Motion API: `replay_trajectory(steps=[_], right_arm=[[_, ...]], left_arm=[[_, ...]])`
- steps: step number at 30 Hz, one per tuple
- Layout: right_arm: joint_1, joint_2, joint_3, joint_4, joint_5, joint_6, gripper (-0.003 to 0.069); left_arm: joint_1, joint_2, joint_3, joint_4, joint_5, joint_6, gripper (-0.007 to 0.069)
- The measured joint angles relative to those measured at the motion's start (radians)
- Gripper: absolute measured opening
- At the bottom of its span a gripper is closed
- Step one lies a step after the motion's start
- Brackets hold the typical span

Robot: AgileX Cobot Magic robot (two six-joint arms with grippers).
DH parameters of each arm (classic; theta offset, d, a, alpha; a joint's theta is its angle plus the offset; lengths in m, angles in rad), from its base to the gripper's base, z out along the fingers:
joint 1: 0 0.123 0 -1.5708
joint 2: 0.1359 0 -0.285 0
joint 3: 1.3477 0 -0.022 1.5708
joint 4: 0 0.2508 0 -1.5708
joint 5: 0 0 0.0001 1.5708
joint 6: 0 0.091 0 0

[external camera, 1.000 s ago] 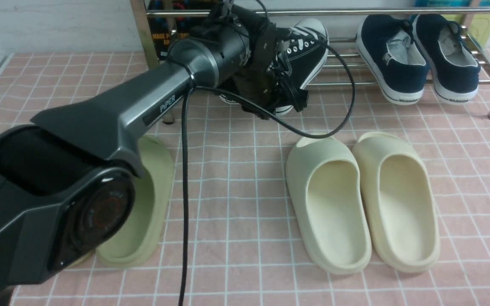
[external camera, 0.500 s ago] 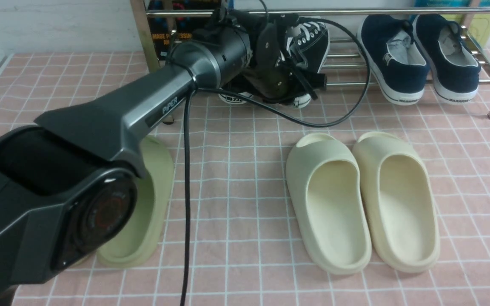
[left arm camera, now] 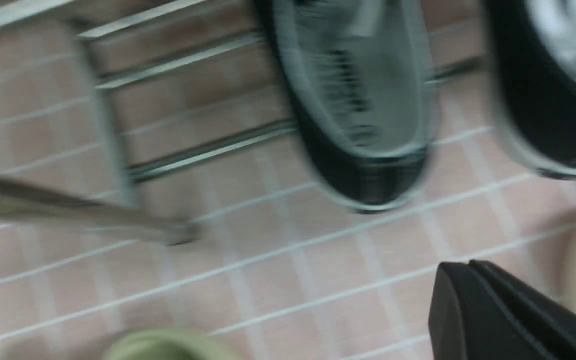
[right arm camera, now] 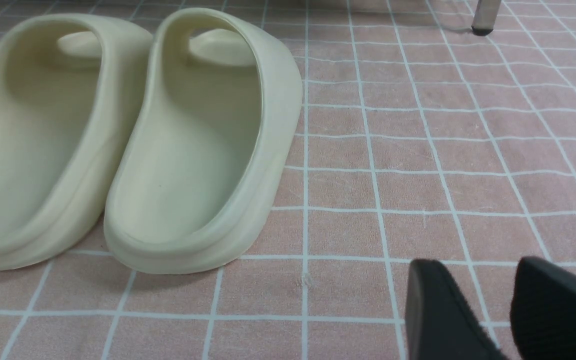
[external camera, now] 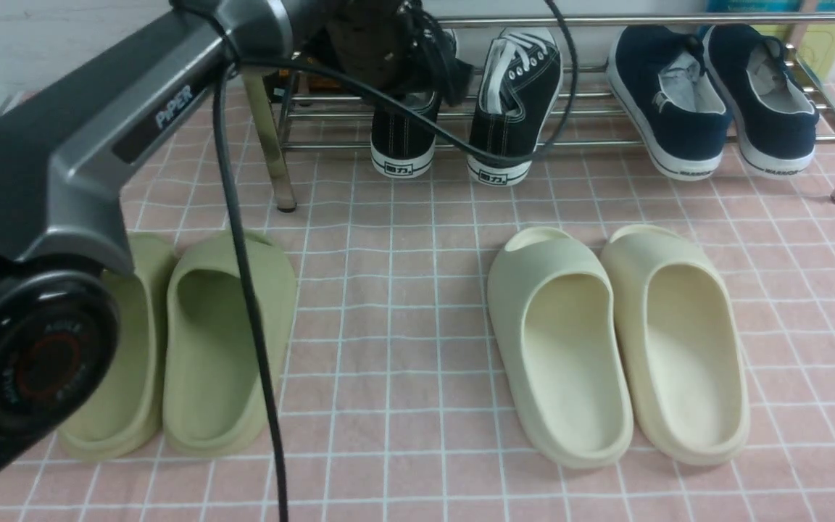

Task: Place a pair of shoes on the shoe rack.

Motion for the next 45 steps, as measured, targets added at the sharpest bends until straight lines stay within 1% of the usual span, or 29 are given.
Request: replay_trajectory(steps=[1, 3, 7, 13, 19, 22, 25, 28, 31, 32, 33, 34, 35, 37, 38, 39, 40, 42, 44, 45], right_arm=[[0.0, 0.0, 0.0, 0.0, 0.0, 0.0, 0.024], [0.0, 0.0, 0.0, 0.0, 0.0, 0.0, 0.024], [0.0, 0.0, 0.0, 0.0, 0.0, 0.0, 0.024], [0.0, 0.0, 0.0, 0.0, 0.0, 0.0, 0.024], [0.0, 0.0, 0.0, 0.0, 0.0, 0.0, 0.024], [0.0, 0.0, 0.0, 0.0, 0.0, 0.0, 0.024], [0.0, 0.0, 0.0, 0.0, 0.0, 0.0, 0.024], [0.0, 0.0, 0.0, 0.0, 0.0, 0.0, 0.024], [0.0, 0.0, 0.0, 0.0, 0.0, 0.0, 0.024], [0.0, 0.0, 0.0, 0.0, 0.0, 0.0, 0.024], [0.0, 0.0, 0.0, 0.0, 0.0, 0.0, 0.024], [0.0, 0.0, 0.0, 0.0, 0.0, 0.0, 0.024], [0.0, 0.0, 0.0, 0.0, 0.0, 0.0, 0.024], [0.0, 0.0, 0.0, 0.0, 0.0, 0.0, 0.024], [0.0, 0.0, 0.0, 0.0, 0.0, 0.0, 0.024], [0.0, 0.0, 0.0, 0.0, 0.0, 0.0, 0.024], [0.0, 0.0, 0.0, 0.0, 0.0, 0.0, 0.024], [0.0, 0.0, 0.0, 0.0, 0.0, 0.0, 0.024], [0.0, 0.0, 0.0, 0.0, 0.0, 0.0, 0.024], [0.0, 0.0, 0.0, 0.0, 0.0, 0.0, 0.024]], left_arm=[[0.015, 0.008, 0.0, 0.029, 0.023, -0.023, 0.0022], [0.037, 0.035, 0.0, 0.045, 0.033, -0.045, 0.0022], [0.071, 0.107, 0.0, 0.049, -0.008, -0.068, 0.0022], [0.072, 0.176, 0.002, 0.001, -0.085, -0.076, 0.0022], [0.063, 0.18, 0.002, -0.038, -0.12, -0.078, 0.0022], [0.062, 0.178, 0.002, -0.058, -0.094, -0.078, 0.0022], [0.061, 0.141, 0.003, -0.062, 0.016, -0.058, 0.0022], [0.061, 0.043, 0.004, -0.044, 0.098, 0.023, 0.0022], [0.061, -0.115, 0.004, -0.027, 0.158, 0.098, 0.0022], [0.061, -0.127, 0.004, -0.024, 0.16, 0.107, 0.0022], [0.061, -0.212, 0.004, -0.013, 0.173, 0.128, 0.0022], [0.061, -0.237, 0.004, -0.007, 0.176, 0.134, 0.0022], [0.061, -0.347, 0.003, 0.014, 0.176, 0.145, 0.0022], [0.061, -0.477, 0.025, 0.048, 0.176, 0.147, 0.0022], [0.061, -0.49, 0.03, 0.048, 0.176, 0.147, 0.0022], [0.061, -0.601, 0.093, 0.067, 0.176, 0.147, 0.0023], [0.061, -0.63, 0.102, 0.067, 0.176, 0.147, 0.0023], [0.061, -0.829, 0.288, 0.075, 0.168, 0.134, 0.0024], [0.061, -0.98, 0.436, 0.083, 0.112, 0.11, 0.0027], [0.061, -1.069, 0.54, 0.097, 0.06, 0.092, 0.0028]])
